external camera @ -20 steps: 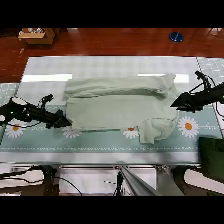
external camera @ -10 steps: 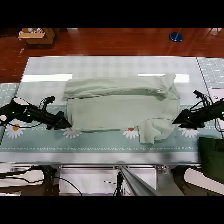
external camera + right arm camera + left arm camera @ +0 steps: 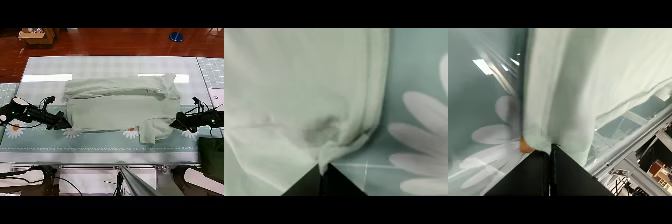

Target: Fold the shirts.

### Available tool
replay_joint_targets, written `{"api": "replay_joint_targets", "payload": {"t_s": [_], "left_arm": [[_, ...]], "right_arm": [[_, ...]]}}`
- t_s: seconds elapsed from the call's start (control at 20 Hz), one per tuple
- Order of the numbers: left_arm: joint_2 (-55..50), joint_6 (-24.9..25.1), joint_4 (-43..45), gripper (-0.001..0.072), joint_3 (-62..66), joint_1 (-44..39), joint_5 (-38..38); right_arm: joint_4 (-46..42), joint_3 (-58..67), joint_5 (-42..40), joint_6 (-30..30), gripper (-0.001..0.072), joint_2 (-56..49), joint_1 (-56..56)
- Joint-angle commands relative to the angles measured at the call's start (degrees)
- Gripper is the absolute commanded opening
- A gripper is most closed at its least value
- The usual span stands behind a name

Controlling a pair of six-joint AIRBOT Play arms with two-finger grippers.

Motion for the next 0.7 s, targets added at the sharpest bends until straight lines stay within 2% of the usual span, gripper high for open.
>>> {"api": "replay_joint_targets", "payload": {"t_s": [0.0,0.2,0.35,0.5,0.65], "left_arm": [[1.6,2.2,-2.7,0.002,2.3,0.1,-2.3],[9.9,2.1,-7.4,0.002,10.5,0.1,-4.4],[16.0,1.8,-8.2,0.002,16.9,0.0,-0.3],[16.6,0.4,-8.2,0.002,20.0,-0.3,5.3],[13.1,0.4,-8.2,0.002,20.0,-1.1,11.0]], "right_arm": [[4.8,1.5,1.1,-4.6,0.0026,3.5,0.0],[7.2,9.4,4.3,-5.7,0.0025,15.6,0.0],[11.5,15.0,0.7,-5.6,0.0025,20.4,0.0],[13.2,18.4,-5.3,-5.5,0.0024,17.8,2.0],[13.3,20.7,-12.4,-5.6,0.0024,10.3,7.9]]}}
